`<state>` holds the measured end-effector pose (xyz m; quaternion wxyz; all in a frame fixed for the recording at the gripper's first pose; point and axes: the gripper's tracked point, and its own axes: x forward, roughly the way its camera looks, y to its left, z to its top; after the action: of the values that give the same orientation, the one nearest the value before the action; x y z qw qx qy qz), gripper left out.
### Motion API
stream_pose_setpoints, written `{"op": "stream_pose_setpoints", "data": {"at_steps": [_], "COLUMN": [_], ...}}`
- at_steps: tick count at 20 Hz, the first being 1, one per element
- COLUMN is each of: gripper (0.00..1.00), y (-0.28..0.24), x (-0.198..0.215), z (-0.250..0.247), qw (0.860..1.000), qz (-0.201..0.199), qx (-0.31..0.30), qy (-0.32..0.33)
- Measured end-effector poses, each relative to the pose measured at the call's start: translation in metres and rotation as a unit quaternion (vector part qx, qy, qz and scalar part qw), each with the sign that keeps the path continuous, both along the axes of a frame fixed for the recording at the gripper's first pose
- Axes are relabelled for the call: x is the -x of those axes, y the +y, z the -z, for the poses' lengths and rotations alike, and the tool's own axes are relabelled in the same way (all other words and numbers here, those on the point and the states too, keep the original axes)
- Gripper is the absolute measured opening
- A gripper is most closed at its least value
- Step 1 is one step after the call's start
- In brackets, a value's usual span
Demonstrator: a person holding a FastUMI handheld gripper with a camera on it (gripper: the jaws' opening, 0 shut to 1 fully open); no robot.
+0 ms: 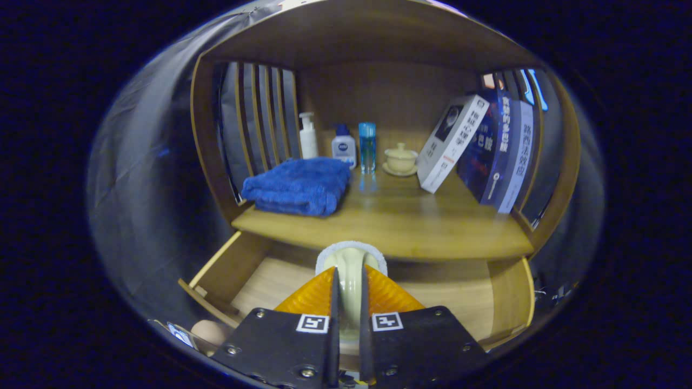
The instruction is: Pull open the drawer, take out the items inside it, and place them on the countertop above the cabinet.
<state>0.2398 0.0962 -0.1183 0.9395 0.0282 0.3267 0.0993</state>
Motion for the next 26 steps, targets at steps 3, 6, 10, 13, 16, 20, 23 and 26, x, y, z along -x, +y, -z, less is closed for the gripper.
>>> {"op": "stream_pose_setpoints", "data": {"at_steps": [3, 6, 10, 13, 16, 20, 23, 26], "gripper": [0.15, 0.15, 0.15, 0.15, 0.15, 0.15, 0.15, 0.15], "y": [-0.007, -0.014, -0.018, -0.021, -0.022, -0.023, -0.025, -0.026], "x": [-0.027, -0.054, -0.084, -0.104, -0.118, -0.130, -0.135, -0.139], "z": [-0.017, -0.022, -0.012, -0.001, 0.010, 0.015, 0.024, 0.027], "qw": [1.000, 0.999, 0.998, 0.998, 0.997, 0.997, 0.996, 0.995], "qz": [0.016, 0.030, 0.043, 0.057, 0.066, 0.075, 0.079, 0.082], "qx": [0.000, 0.010, 0.022, 0.024, 0.022, 0.024, 0.030, 0.038], "qy": [-0.021, -0.035, -0.037, -0.033, -0.021, -0.025, -0.023, -0.028]}}
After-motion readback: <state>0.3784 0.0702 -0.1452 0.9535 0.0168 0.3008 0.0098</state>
